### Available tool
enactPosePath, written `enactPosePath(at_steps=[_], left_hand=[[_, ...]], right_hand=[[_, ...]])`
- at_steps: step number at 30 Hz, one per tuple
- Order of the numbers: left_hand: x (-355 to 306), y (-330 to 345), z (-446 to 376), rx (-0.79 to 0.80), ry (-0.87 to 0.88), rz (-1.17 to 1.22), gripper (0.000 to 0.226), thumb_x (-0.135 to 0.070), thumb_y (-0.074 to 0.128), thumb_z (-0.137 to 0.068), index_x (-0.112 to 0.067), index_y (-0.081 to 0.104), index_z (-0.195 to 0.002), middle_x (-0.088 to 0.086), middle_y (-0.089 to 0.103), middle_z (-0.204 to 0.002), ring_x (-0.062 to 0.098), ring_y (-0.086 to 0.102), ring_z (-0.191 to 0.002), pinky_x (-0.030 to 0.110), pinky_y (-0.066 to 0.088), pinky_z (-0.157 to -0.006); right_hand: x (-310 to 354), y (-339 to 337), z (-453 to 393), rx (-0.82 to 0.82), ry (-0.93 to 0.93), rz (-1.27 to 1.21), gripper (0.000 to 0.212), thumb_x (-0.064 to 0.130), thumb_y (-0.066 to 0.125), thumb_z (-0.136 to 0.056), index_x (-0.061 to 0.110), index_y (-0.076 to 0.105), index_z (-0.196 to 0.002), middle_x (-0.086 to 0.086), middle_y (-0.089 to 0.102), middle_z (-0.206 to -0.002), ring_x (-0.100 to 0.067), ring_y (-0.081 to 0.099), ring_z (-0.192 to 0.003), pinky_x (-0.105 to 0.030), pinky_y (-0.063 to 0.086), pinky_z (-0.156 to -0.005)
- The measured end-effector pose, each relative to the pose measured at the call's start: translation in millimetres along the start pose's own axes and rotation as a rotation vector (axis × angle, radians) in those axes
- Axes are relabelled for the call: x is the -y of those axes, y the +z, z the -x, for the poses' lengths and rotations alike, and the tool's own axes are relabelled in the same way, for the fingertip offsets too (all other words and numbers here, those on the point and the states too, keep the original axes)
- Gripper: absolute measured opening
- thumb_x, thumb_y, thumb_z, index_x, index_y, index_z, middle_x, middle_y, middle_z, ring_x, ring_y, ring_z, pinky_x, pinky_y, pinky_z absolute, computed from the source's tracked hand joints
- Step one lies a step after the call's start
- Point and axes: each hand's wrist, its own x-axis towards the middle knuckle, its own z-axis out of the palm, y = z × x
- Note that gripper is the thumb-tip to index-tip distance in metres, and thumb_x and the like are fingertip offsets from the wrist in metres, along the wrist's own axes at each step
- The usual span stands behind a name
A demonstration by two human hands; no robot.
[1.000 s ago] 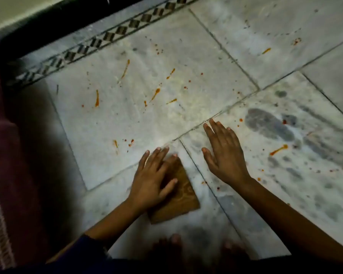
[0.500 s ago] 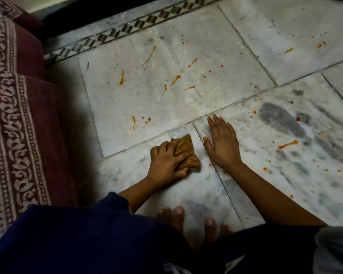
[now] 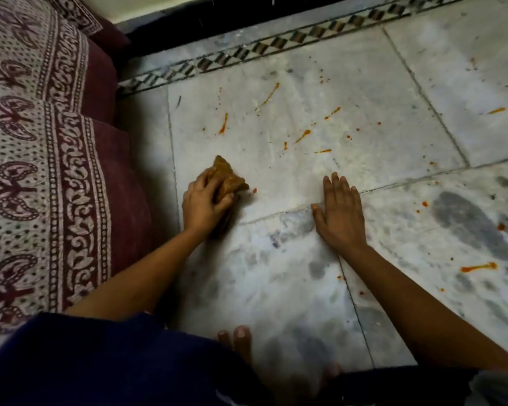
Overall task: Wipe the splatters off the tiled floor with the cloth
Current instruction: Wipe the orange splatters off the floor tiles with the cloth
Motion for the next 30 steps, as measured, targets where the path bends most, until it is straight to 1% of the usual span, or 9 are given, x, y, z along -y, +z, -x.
enactPosePath(at_steps=[4,7,10,13,18,21,23,26,30], left_hand=[[-3.8,20.0,-37.2,0.050,-0.168,-0.082,0.072,-0.065,0.029,-0.078,-0.028,0.044,-0.138,0.004,0.032,-0.151,0.036,0.023,-0.135,0.048,0.018,-0.107],[-33.7,42.6,-48.1,0.135,-0.158,-0.127,0.067,-0.071,0.022,-0.078,-0.041,0.044,-0.135,-0.001,0.017,-0.157,0.039,0.003,-0.142,0.054,0.001,-0.110],[-62.7,56.8,-35.9,0.215,0.076,-0.180,0.070,-0.075,0.015,-0.076,-0.048,0.040,-0.135,-0.002,0.011,-0.159,0.042,-0.003,-0.142,0.053,-0.003,-0.111],[-42.9,53.0,-6.2,0.245,0.286,-0.241,0.060,-0.071,0.021,-0.081,-0.053,0.034,-0.136,-0.002,0.011,-0.158,0.040,0.001,-0.142,0.050,-0.006,-0.110],[23.7,17.9,-30.9,0.144,-0.160,-0.245,0.060,-0.070,0.025,-0.081,-0.049,0.039,-0.135,0.003,0.010,-0.159,0.042,0.001,-0.141,0.056,-0.001,-0.112],[0.1,17.5,-75.5,0.153,-0.275,-0.226,0.053,-0.063,0.034,-0.090,-0.045,0.034,-0.140,0.001,0.002,-0.159,0.043,-0.003,-0.141,0.058,-0.002,-0.112],[-30.8,33.2,-88.6,0.211,-0.187,-0.215,0.053,-0.062,0.033,-0.091,-0.044,0.032,-0.141,0.002,0.001,-0.159,0.042,-0.004,-0.142,0.056,-0.002,-0.111],[-56.5,53.8,-59.9,0.253,0.110,-0.246,0.056,-0.067,0.024,-0.086,-0.050,0.032,-0.139,0.000,0.000,-0.159,0.040,-0.007,-0.142,0.053,-0.008,-0.111],[-18.9,38.5,-8.7,0.274,0.308,-0.269,0.058,-0.068,0.017,-0.084,-0.051,0.024,-0.140,-0.002,0.004,-0.159,0.036,-0.003,-0.144,0.048,-0.005,-0.112]], right_hand=[[-15.8,14.1,-12.0,0.030,0.025,0.025,0.076,0.050,0.011,-0.088,0.004,0.018,-0.148,-0.019,0.012,-0.156,-0.030,0.011,-0.145,-0.036,0.000,-0.115],[-16.7,24.3,-9.8,0.015,0.050,0.059,0.073,0.048,0.017,-0.091,0.002,0.021,-0.147,-0.021,0.016,-0.154,-0.032,0.015,-0.143,-0.036,0.000,-0.114],[-11.4,28.2,-9.8,-0.015,0.087,0.084,0.070,0.045,0.022,-0.092,0.002,0.024,-0.147,-0.022,0.019,-0.153,-0.032,0.018,-0.143,-0.037,0.002,-0.114],[-12.8,28.5,-9.7,-0.042,0.085,0.091,0.069,0.045,0.023,-0.092,0.003,0.023,-0.147,-0.021,0.019,-0.154,-0.031,0.017,-0.143,-0.037,0.003,-0.115],[-15.2,32.2,-9.2,-0.071,0.064,0.077,0.069,0.046,0.023,-0.093,0.005,0.020,-0.148,-0.018,0.015,-0.155,-0.028,0.013,-0.144,-0.038,0.004,-0.116],[-14.8,31.0,-8.7,-0.050,0.068,0.080,0.069,0.046,0.022,-0.093,0.006,0.018,-0.149,-0.018,0.013,-0.156,-0.028,0.011,-0.145,-0.037,0.003,-0.116],[-15.2,29.9,-7.8,-0.038,0.066,0.092,0.069,0.047,0.021,-0.093,0.007,0.018,-0.149,-0.017,0.013,-0.156,-0.027,0.010,-0.145,-0.037,0.002,-0.116],[-15.5,28.6,-9.7,-0.030,0.073,0.085,0.070,0.047,0.021,-0.093,0.006,0.019,-0.149,-0.018,0.014,-0.156,-0.029,0.012,-0.144,-0.037,0.004,-0.116],[-14.3,28.5,-7.3,-0.030,0.072,0.077,0.070,0.048,0.021,-0.093,0.006,0.019,-0.149,-0.018,0.015,-0.155,-0.029,0.013,-0.144,-0.039,0.006,-0.116]])
